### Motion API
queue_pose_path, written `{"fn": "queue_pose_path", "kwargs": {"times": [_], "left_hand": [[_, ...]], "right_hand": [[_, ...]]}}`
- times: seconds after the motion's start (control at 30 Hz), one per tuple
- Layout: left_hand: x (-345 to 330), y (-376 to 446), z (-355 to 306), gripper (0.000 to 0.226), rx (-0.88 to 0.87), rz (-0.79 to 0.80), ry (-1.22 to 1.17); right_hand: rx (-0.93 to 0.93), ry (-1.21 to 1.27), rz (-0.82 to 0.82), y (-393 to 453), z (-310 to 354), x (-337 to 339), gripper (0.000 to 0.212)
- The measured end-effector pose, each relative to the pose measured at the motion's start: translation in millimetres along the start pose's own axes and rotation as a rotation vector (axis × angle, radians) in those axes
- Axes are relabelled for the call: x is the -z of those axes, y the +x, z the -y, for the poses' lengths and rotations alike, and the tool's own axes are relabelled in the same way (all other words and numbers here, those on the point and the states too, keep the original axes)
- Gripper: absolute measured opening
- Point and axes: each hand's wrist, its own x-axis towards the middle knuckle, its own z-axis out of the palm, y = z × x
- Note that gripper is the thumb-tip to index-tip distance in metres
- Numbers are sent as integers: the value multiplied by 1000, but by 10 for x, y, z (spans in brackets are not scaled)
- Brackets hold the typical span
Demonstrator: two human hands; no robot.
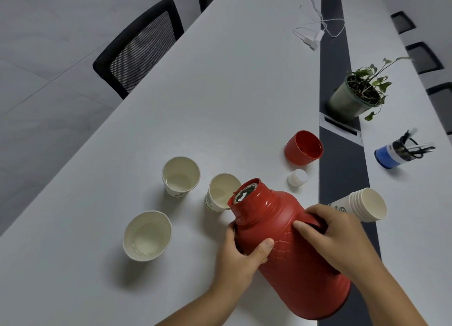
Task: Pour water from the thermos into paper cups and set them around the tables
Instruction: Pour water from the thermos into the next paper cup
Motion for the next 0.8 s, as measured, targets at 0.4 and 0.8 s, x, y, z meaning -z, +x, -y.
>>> {"fn": "queue_pose_path", "kwargs": {"times": [0.4, 0.8], "left_hand": [[-28, 14, 31, 69, 3, 22, -41], [-47, -1, 38, 71, 20, 24, -53]], "right_hand": [[3, -4, 4, 7, 21, 21, 18], [3, -24, -10, 23, 31, 14, 19]]}}
